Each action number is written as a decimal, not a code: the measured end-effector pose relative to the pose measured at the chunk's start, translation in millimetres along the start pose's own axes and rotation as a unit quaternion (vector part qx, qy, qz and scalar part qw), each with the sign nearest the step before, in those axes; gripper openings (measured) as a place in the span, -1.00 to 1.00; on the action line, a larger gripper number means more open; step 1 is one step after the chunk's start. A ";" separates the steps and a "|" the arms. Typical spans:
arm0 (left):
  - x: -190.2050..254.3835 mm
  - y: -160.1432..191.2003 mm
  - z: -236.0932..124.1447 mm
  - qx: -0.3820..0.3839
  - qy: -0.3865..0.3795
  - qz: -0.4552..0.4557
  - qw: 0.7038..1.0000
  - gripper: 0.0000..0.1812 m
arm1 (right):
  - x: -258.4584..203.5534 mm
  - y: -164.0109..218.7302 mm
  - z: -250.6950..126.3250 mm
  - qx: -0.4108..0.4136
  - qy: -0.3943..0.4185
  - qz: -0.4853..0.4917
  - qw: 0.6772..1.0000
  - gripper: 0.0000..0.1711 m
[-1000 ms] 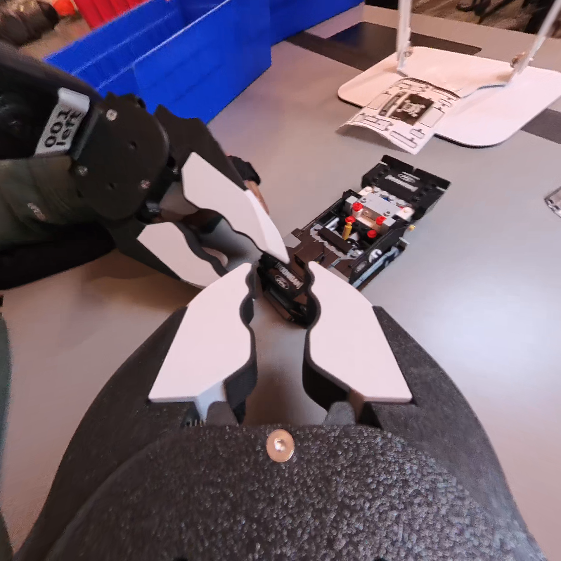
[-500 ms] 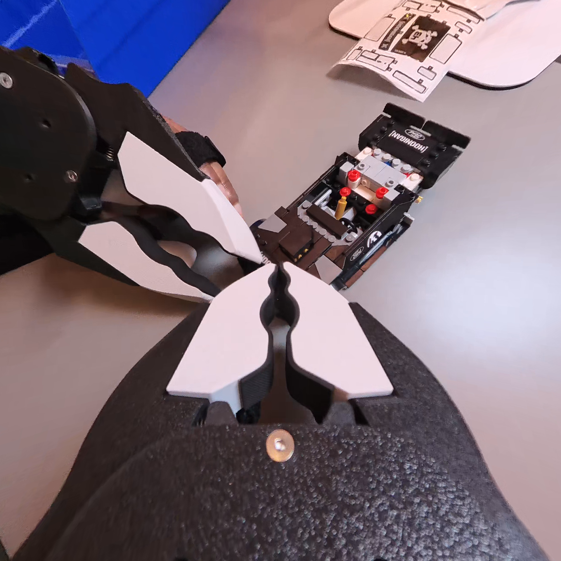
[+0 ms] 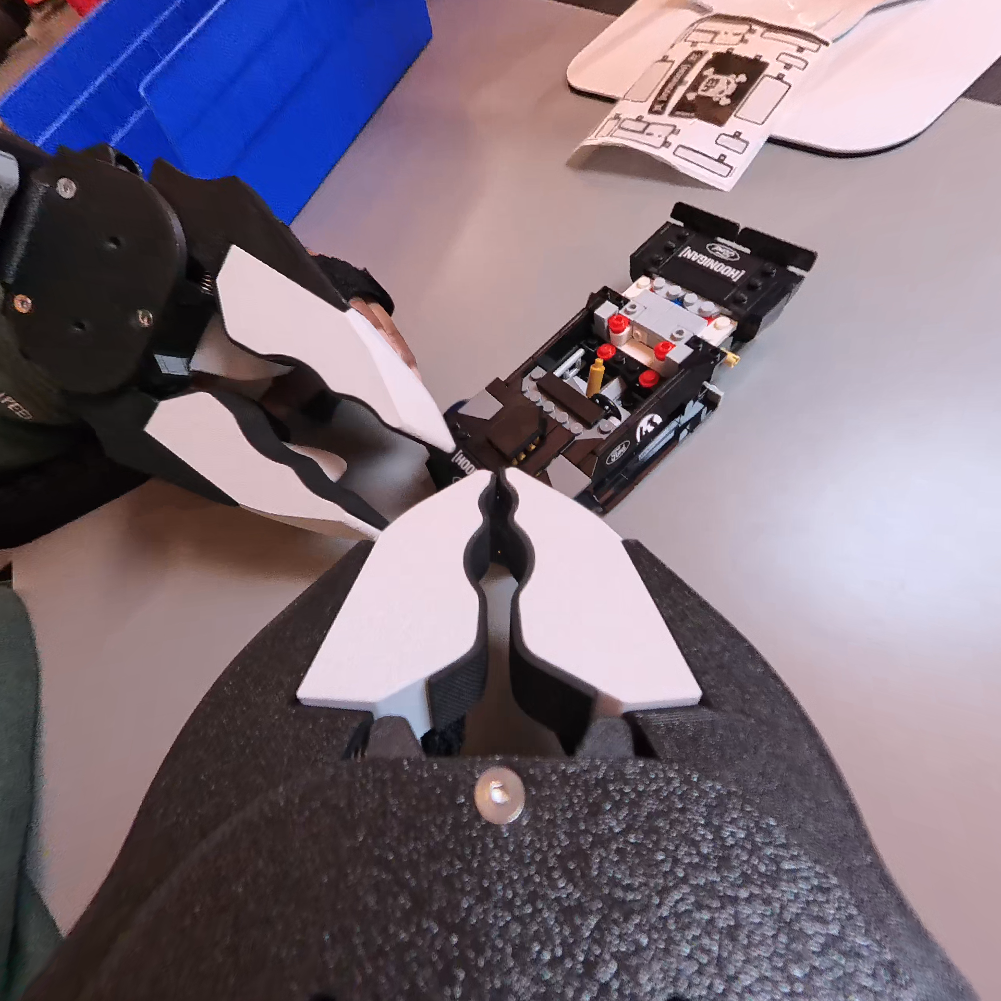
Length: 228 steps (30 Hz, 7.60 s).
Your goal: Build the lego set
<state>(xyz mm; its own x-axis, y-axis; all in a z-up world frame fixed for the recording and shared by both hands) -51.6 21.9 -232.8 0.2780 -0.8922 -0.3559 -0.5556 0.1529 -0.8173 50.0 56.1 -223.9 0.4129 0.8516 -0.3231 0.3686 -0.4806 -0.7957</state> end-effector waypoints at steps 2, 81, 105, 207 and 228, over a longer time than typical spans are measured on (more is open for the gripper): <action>0.4 1.2 2.4 -0.007 0.001 0.002 1.000 -0.57 | -2.0 -0.6 2.8 -0.008 0.002 -0.013 1.000 -1.00; -7.6 14.6 2.2 -0.046 -0.012 -0.019 0.999 -0.56 | -4.6 2.7 13.9 -0.038 0.074 -0.085 0.993 -1.00; -38.7 34.9 -16.4 -0.059 -0.034 -0.146 0.987 -0.25 | 12.0 18.1 9.7 -0.057 0.034 -0.181 0.981 -0.48; -279.5 -4.1 -69.7 -0.124 -0.481 -0.016 0.868 -0.97 | 147.8 -284.4 -16.3 0.185 0.204 -0.267 0.923 -0.97; -279.8 48.5 -153.1 0.271 -0.447 -0.423 0.740 -0.95 | -18.8 -281.9 115.6 0.021 -0.287 -0.317 0.904 -0.59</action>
<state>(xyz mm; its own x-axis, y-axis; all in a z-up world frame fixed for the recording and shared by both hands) -276.3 213.9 -103.5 0.8889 -0.1656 0.4271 0.4419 0.0647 -0.8947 -158.0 199.8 -52.7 -0.3750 0.9270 0.0026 0.3416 0.1408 -0.9292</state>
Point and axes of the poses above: each gripper's, where its closed fingertips meet, z out along the fingers, y out of its underside, x = y × z across the jaws, the point moved 6 cm from there along -z, back along the fingers, and after that the axes turned 5 degrees about -y, right-handed, at the moved point
